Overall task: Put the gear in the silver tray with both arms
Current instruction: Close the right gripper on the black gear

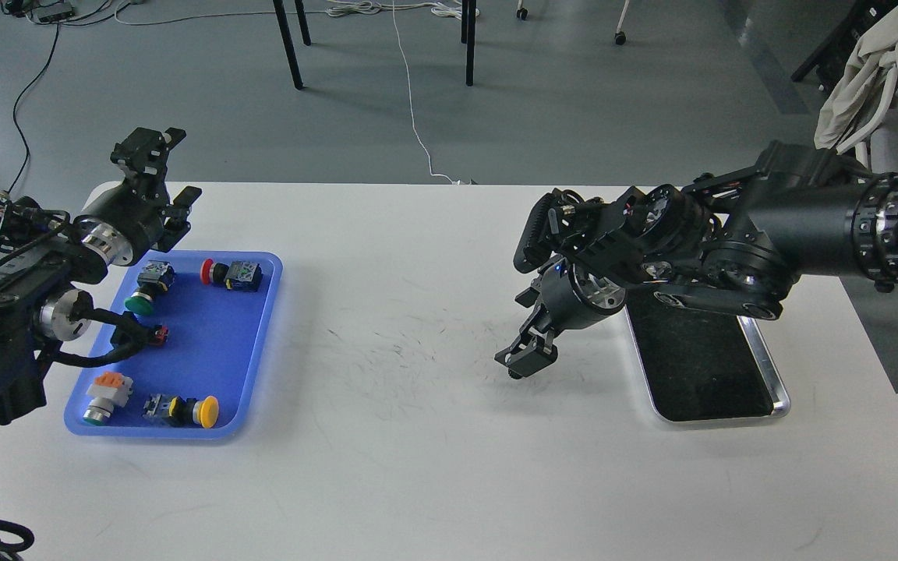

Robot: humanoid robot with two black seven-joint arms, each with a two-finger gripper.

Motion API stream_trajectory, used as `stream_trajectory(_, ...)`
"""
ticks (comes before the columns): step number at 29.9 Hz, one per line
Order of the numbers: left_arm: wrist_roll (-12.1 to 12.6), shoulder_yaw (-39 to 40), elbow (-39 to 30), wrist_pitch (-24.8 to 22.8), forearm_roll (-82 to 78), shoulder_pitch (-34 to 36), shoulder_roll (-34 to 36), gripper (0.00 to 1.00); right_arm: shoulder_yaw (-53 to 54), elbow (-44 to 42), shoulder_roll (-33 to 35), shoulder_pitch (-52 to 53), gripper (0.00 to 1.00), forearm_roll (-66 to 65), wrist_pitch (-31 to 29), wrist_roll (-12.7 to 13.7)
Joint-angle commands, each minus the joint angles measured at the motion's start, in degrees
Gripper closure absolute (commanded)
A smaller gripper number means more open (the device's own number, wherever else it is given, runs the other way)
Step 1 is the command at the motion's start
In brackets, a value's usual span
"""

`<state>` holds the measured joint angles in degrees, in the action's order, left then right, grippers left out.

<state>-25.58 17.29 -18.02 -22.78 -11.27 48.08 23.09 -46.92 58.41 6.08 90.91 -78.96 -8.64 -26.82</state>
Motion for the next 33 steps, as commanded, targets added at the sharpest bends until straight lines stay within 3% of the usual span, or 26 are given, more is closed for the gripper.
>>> stream_trajectory(1,0.0,0.2,0.1,-0.7,2.1,-0.4,-0.1,0.05,-0.7,-0.2,-0.9,-0.2,0.06,-2.0,0.1,-0.9)
stream_trajectory(12,-0.1,2.1,1.1,-0.8,2.7,-0.7,-0.1,0.05,-4.2,-1.6,-2.0,-2.1,0.17,-3.6,0.1,-1.2)
stream_trajectory(24,-0.2,2.7,1.2,-0.8,2.9,-0.8,0.3,0.05,-4.6,-4.2,-4.8,-3.3,0.22,-3.5,0.2,-1.2)
stream_trajectory(33,-0.2,2.6,1.2,-0.8,2.9,-0.8,0.5,0.05,-4.7,-4.4,-6.0,-3.3,0.35,-3.6,0.0,-1.2)
